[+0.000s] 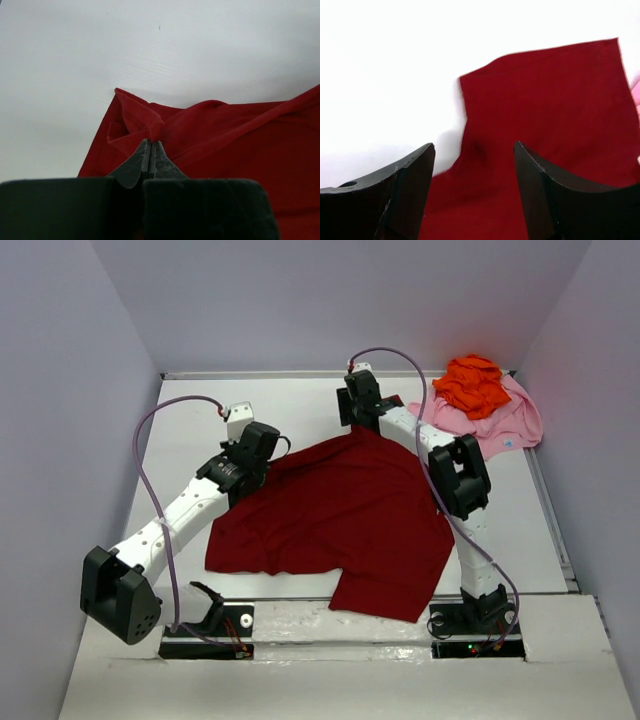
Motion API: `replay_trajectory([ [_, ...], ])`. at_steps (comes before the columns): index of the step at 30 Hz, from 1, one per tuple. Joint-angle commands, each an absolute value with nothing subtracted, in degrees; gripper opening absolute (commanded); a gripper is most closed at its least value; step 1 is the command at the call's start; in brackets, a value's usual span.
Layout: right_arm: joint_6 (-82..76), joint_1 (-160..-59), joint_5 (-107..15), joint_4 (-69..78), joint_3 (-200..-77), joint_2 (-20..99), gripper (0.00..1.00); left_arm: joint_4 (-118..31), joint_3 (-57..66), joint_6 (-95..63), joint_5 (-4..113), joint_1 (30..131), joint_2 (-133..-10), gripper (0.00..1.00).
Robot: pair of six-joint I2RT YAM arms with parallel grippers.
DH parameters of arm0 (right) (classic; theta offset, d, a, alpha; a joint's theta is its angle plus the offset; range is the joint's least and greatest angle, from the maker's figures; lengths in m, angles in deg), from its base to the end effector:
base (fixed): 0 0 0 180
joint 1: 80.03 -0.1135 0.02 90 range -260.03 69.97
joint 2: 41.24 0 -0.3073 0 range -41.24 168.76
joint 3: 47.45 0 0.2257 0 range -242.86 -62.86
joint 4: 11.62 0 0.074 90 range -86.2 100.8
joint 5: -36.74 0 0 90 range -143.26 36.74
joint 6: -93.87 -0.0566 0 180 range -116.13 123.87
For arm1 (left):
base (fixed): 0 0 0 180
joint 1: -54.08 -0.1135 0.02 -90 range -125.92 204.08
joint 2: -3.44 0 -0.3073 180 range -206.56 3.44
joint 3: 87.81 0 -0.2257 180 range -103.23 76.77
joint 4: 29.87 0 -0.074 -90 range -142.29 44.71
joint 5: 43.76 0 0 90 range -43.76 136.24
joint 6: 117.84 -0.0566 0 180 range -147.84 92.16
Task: Fold and stack the t-shirts
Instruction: Flatten out the 1/3-folded T-shirt at the center of the board.
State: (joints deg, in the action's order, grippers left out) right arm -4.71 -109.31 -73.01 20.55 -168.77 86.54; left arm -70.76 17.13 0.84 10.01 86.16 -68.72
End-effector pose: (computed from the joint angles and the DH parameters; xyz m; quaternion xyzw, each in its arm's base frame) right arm 0.4733 0.2435 0.2515 -0.0864 0.8867 -0.0077 0.4540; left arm 0.2258 -0.1021 0.3438 -0.1109 0.8579 0.0303 0.5008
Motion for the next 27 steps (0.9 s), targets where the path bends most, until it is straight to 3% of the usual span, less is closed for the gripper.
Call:
replay_trajectory([
  [1,-2.5,-106.1,-75.2,20.1,-177.3,89.9,0.69,-69.1,18.2,-1.0,9.7,85.7,-65.6,0.00],
  [10,5.8,-102.1,-78.8,19.8,-195.6,103.3,0.70,-67.7,19.7,-1.7,13.0,85.7,-63.8,0.00],
  [27,5.7,-95.0,-78.7,17.9,-195.7,106.4,0.72,-66.5,20.4,-2.6,16.3,85.7,-63.4,0.00],
])
